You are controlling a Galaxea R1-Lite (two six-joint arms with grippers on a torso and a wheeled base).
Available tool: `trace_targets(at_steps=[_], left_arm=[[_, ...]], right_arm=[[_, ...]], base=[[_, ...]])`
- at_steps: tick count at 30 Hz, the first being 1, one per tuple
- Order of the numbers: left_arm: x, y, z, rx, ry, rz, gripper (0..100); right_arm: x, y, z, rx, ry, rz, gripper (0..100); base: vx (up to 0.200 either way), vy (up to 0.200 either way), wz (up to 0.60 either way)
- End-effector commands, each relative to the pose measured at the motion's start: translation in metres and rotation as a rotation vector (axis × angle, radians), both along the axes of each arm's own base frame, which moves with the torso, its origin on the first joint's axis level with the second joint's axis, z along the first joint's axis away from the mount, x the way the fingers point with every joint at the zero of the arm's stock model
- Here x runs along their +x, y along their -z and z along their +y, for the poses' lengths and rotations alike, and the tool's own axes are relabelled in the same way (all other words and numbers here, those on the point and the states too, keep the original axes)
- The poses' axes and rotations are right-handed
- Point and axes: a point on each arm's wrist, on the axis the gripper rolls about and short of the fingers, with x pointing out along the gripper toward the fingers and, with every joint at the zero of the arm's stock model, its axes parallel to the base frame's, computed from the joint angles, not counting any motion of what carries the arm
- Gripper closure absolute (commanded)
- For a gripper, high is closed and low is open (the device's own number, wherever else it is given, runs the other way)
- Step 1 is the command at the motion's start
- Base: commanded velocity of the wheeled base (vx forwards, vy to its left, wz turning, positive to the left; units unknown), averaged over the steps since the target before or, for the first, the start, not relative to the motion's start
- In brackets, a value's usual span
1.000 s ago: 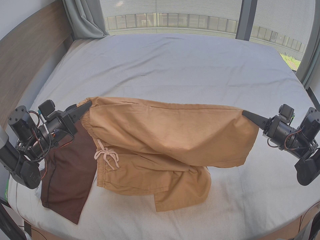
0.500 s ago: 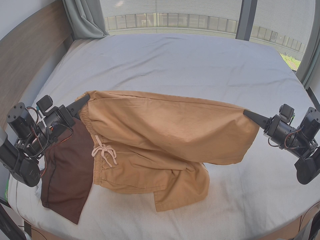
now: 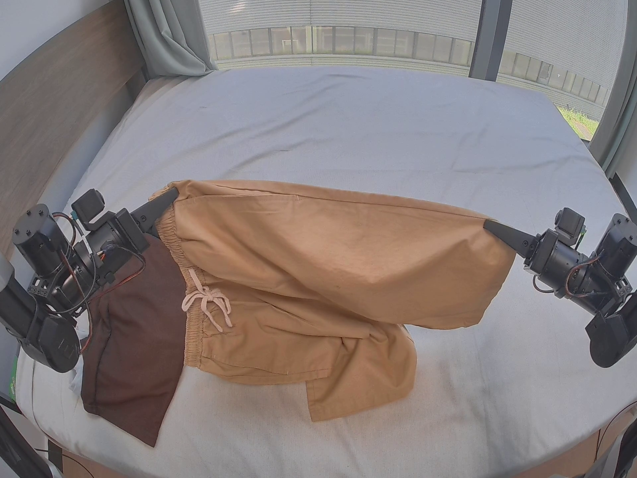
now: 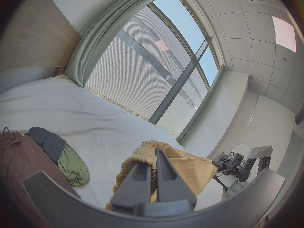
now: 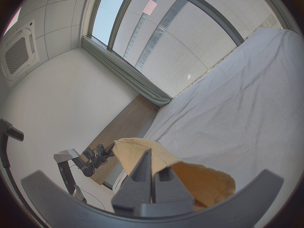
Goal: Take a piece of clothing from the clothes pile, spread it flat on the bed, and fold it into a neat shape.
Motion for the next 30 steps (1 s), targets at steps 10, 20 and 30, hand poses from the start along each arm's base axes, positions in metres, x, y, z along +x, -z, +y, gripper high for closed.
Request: trace_targets(at_steps=[10, 20, 30], left_arm=[[0.004, 0.004, -0.001, -0.006, 0.002, 0.016, 100], [0.022, 0.021, -0.003, -0.003, -0.014, 0.057, 100], [0.05, 0.029, -0.004, -0.022, -0.079, 0.047, 100]], right_arm=[[0.02, 0.009, 0.004, -0.041, 0.005, -0.032, 100], [0.046, 0.011, 0.006, -0.034, 0.028, -0.058, 100], [0.068, 0.013, 0.008, -0.03, 0.033, -0.086, 100]], base=[[0.0, 0.0, 0.0], [0.0, 0.0, 0.0], [0.0, 0.0, 0.0]])
